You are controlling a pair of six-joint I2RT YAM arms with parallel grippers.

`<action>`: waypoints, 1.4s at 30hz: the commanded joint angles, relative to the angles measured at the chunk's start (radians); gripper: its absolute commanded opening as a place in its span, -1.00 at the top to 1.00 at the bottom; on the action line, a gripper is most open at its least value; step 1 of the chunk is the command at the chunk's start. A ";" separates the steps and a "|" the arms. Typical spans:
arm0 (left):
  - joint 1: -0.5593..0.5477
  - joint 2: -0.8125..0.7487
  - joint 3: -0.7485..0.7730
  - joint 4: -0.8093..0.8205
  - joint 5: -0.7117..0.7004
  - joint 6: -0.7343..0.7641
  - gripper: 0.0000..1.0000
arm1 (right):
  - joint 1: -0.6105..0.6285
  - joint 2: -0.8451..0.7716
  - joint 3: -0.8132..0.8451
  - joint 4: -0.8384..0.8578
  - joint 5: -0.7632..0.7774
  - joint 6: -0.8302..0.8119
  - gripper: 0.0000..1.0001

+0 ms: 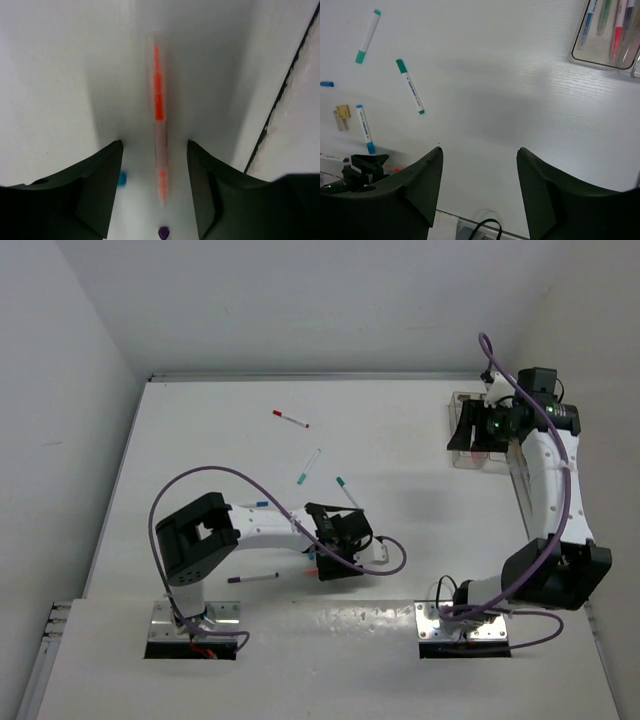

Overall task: Sort the stationery into containers
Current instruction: Pick up the pen from the center of the board.

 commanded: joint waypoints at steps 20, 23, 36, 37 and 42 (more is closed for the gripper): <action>0.236 -0.078 0.272 -0.041 0.069 -0.125 1.00 | -0.068 -0.224 -0.113 0.180 -0.210 0.131 -0.13; 0.374 -0.171 0.338 0.026 0.207 -0.200 1.00 | -0.054 -0.229 -0.221 0.273 -0.350 0.205 -0.14; 0.755 -0.299 0.212 0.780 0.796 -1.010 1.00 | 0.377 -0.168 -0.213 0.551 -0.375 0.378 -0.50; 0.761 -0.304 0.188 0.822 0.801 -1.045 1.00 | 0.398 -0.147 -0.199 0.559 -0.367 0.372 -0.54; 0.760 -0.321 0.083 0.979 0.810 -1.163 1.00 | 0.501 -0.071 -0.122 0.597 -0.345 0.398 -0.59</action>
